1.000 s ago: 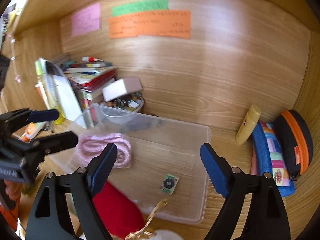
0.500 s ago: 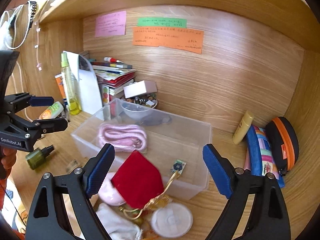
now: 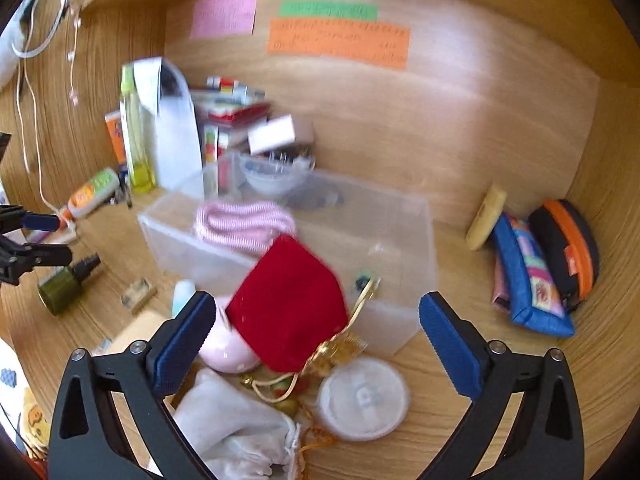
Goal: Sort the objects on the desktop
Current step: 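Grasp the olive pump bottle with the left gripper while right grasps red pouch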
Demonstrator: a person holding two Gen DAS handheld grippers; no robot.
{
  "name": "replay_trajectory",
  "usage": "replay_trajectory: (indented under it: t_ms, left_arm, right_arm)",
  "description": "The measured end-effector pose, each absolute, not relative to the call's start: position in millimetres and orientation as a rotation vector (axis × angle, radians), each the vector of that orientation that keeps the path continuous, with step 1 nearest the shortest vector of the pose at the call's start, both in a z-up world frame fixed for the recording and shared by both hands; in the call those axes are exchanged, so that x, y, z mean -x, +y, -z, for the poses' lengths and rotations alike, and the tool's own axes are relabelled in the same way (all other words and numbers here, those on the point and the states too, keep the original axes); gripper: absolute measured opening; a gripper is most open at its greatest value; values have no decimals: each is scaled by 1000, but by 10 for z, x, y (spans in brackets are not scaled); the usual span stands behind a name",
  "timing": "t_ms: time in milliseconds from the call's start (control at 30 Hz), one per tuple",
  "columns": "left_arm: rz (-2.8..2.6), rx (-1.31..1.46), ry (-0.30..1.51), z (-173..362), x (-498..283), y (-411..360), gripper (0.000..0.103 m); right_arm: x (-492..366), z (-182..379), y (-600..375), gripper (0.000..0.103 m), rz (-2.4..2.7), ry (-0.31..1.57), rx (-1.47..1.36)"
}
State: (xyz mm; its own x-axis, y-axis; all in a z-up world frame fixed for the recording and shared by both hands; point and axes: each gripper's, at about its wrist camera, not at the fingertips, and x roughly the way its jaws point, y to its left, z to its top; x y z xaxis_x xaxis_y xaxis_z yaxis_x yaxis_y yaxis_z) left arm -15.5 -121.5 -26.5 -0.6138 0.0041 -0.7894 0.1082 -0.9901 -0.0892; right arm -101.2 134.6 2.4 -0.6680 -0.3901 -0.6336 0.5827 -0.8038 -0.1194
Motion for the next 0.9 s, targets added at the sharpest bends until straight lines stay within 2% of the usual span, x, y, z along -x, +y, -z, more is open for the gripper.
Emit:
replay_trajectory:
  t_ms: [333, 467, 567, 600, 700, 900]
  left_arm:
    - [2754, -1457, 225, 606, 0, -1112, 95]
    - [2747, -1455, 294, 659, 11, -1147, 94]
    - [2738, -1458, 303, 691, 27, -1180, 76]
    - [2734, -1446, 285, 692, 21, -1176, 74]
    - [2738, -1437, 285, 699, 21, -1175, 70]
    - [2747, -1426, 314, 704, -20, -1210, 70]
  right_arm:
    - [1259, 226, 1217, 101, 2348, 374, -1022]
    - [1283, 251, 1160, 96, 2306, 351, -1048]
    - [1263, 278, 1134, 81, 2290, 346, -1056]
    - [1267, 283, 1137, 77, 2282, 332, -1062]
    - [1288, 296, 1145, 71, 2248, 277, -1087]
    - [1323, 273, 1212, 71, 2164, 131, -1139]
